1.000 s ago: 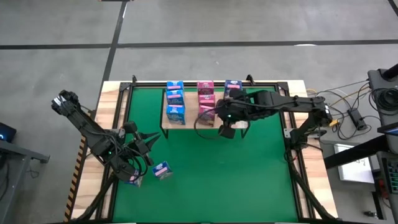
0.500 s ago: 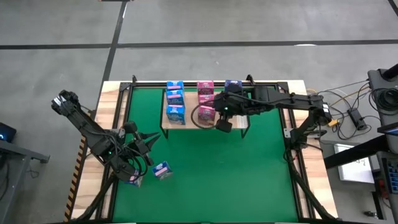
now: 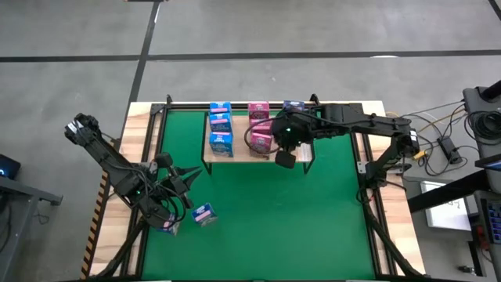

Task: Stack cereal on shelf
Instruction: Put the violet cereal box, aligned with the other violet cereal box on the shelf

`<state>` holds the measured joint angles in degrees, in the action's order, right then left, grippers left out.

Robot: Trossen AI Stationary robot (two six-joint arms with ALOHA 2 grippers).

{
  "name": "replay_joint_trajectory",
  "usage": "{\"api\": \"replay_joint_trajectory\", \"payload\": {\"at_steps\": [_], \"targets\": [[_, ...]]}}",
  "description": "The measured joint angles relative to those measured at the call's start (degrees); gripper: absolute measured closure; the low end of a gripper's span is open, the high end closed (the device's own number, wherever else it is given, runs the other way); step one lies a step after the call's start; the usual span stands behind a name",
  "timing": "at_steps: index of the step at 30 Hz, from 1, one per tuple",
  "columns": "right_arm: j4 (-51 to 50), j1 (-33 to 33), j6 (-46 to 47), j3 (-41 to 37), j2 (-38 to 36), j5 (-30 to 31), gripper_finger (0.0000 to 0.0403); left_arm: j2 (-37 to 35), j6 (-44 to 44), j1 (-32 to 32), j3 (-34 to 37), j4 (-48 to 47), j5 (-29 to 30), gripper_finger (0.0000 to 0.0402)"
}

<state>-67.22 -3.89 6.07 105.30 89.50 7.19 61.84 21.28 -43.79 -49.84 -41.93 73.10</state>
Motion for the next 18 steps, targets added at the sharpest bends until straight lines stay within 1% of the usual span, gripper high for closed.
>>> {"api": "replay_joint_trajectory", "payload": {"at_steps": [3,5,8,13,18], "targets": [[-0.02,0.64,1.09,-0.33,0.13,-7.42,0.0385,0.02,-0.02,0.00,0.00,0.00,0.00,0.0362],[0.05,1.29,2.78,-0.66,0.11,-9.17,0.0385,0.02,0.00,0.02,0.00,0.00,0.00,0.0362],[0.20,2.62,4.52,-1.60,0.11,-7.75,0.0385,0.00,0.00,0.02,0.00,0.00,0.00,0.0362],[0.51,4.16,5.97,-3.54,0.11,-1.46,0.0385,0.00,0.00,0.00,0.00,0.00,-0.02,0.0362],[3.38,4.14,5.89,-4.35,0.11,0.32,0.0385,0.00,0.00,0.02,0.00,0.00,0.00,0.0362]]}}
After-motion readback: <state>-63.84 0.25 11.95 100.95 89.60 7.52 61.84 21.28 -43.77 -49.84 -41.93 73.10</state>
